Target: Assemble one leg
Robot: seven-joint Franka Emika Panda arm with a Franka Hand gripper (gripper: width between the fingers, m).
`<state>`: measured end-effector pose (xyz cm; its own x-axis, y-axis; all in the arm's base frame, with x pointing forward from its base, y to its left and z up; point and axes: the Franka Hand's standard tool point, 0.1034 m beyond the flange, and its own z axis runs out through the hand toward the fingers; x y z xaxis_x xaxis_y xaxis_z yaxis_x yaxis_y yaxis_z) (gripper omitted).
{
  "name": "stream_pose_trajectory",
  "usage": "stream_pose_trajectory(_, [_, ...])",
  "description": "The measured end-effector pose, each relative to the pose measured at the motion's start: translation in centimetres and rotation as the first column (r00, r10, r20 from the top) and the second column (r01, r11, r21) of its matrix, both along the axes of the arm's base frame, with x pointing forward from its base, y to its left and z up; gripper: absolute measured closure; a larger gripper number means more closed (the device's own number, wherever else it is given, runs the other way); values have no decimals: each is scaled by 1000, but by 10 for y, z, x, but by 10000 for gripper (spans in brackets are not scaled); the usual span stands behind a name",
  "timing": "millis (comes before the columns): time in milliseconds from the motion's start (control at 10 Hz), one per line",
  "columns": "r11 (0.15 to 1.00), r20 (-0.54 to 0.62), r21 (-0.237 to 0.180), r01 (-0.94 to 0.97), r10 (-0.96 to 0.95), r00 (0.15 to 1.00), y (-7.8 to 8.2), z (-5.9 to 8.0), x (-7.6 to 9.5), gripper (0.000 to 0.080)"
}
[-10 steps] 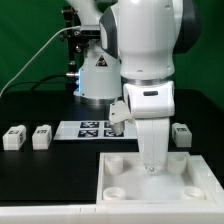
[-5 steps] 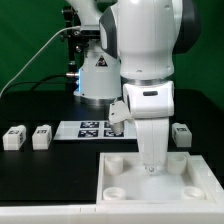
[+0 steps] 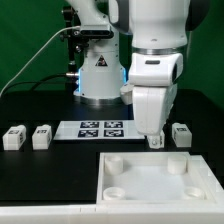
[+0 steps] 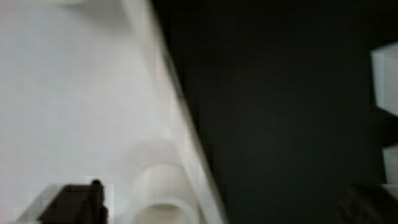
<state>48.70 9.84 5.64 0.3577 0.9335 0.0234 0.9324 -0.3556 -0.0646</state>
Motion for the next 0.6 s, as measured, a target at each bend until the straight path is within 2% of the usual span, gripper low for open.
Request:
stream_pose_trajectory(100, [980,-8,-5,200,-200,980,19,-2,-11,150])
stream_pose_trajectory(300, [893,-20,-19,450,-450,893,51,-3,-22,150])
stream_pose_trajectory(500, [714,-42,-27,700,-700,712,61,0,-23,150])
stream_pose_trajectory(600, [615,-47,-5,789,-788,614,61,-1,-20,150])
